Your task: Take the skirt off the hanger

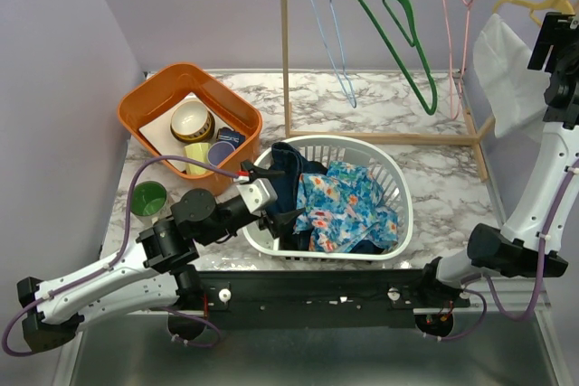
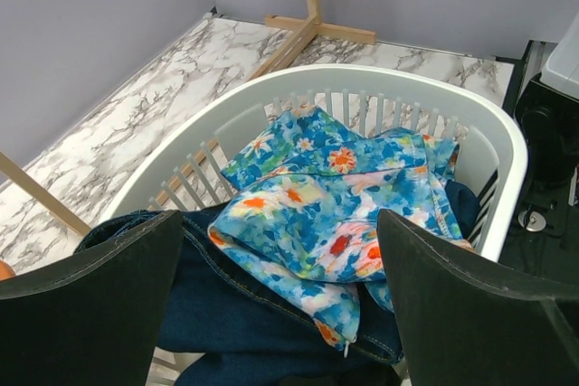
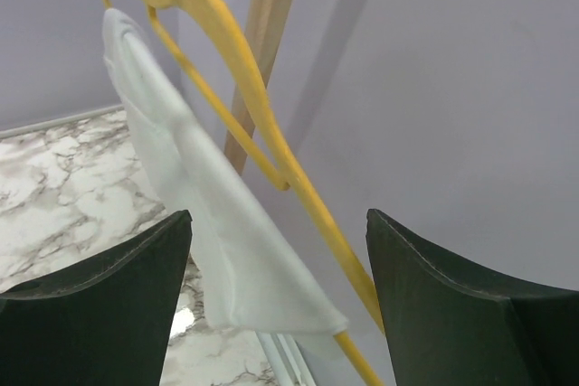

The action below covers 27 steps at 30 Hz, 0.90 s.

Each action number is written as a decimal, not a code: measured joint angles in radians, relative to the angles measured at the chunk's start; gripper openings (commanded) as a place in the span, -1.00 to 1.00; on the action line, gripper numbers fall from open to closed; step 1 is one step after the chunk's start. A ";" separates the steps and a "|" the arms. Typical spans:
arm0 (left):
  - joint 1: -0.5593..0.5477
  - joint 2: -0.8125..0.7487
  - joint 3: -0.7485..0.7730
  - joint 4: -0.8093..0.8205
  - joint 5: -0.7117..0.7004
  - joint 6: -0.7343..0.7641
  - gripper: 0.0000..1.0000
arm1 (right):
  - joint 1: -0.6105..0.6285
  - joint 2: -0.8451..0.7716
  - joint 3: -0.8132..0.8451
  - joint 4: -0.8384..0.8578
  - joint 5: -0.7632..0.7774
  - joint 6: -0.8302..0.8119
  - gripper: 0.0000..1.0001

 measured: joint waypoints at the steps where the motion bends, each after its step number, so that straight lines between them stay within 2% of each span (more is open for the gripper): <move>1: 0.000 0.002 0.000 0.000 0.000 0.000 0.98 | -0.003 0.005 0.002 0.000 0.002 0.000 0.71; 6: 0.000 0.012 0.000 0.006 0.000 0.000 0.98 | -0.026 0.038 -0.005 0.001 -0.005 0.002 0.65; 9: 0.000 0.024 0.000 0.011 0.000 0.000 0.98 | -0.033 0.040 -0.033 -0.005 -0.021 0.007 0.52; 13: 0.000 0.047 0.000 0.011 0.000 0.000 0.98 | -0.035 0.039 -0.065 -0.011 -0.059 0.020 0.16; 15: 0.000 0.053 0.000 0.011 0.000 0.000 0.98 | -0.035 0.039 -0.076 -0.012 -0.077 0.023 0.07; 23: 0.000 0.056 0.000 0.011 0.001 0.000 0.98 | -0.035 0.024 -0.110 -0.018 -0.147 0.048 -0.03; 27: 0.000 0.056 0.000 0.011 0.001 0.000 0.98 | -0.035 0.007 -0.110 -0.017 -0.165 0.059 -0.15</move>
